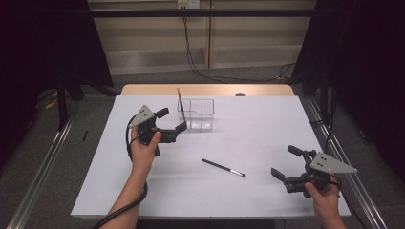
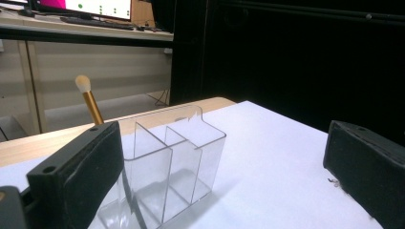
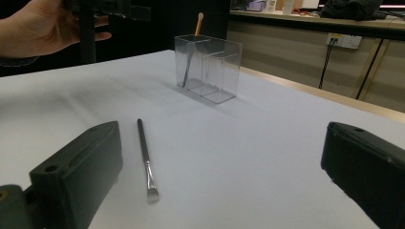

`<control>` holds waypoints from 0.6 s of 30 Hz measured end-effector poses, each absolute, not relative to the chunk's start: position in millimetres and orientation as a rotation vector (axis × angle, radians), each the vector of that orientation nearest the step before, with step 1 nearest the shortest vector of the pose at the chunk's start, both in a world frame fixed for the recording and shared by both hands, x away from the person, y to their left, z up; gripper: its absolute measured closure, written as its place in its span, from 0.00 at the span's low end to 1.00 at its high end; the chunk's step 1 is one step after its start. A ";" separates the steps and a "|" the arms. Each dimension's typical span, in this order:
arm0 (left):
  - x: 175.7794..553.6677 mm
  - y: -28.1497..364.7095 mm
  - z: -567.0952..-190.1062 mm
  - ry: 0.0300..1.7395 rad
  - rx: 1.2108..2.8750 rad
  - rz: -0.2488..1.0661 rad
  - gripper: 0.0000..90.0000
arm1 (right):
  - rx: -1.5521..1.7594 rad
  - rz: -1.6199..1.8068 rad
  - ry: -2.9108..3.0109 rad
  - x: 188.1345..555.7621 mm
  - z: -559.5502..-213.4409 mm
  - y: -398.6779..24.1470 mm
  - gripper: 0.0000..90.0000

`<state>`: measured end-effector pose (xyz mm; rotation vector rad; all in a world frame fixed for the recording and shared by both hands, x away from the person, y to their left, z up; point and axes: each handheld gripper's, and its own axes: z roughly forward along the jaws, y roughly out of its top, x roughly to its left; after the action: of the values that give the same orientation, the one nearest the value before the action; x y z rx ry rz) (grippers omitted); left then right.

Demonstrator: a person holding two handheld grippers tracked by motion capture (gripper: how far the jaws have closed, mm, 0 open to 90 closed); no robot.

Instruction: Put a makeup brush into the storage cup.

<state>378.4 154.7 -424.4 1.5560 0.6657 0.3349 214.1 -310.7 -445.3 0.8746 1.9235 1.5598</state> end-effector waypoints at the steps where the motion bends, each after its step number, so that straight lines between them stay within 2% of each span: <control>1: 377.3 155.7 -424.6 0.661 1.559 0.335 0.00 | 0.875 1.560 1.925 214.4 -445.4 -310.5 0.00; 18: 365.2 178.8 -430.0 0.634 1.555 0.327 0.00 | 0.874 1.553 1.928 216.7 -447.4 -311.0 0.00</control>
<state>365.2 178.8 -430.0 1.5549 0.6339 0.3273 216.7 -311.0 -447.4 0.8745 1.9276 1.5531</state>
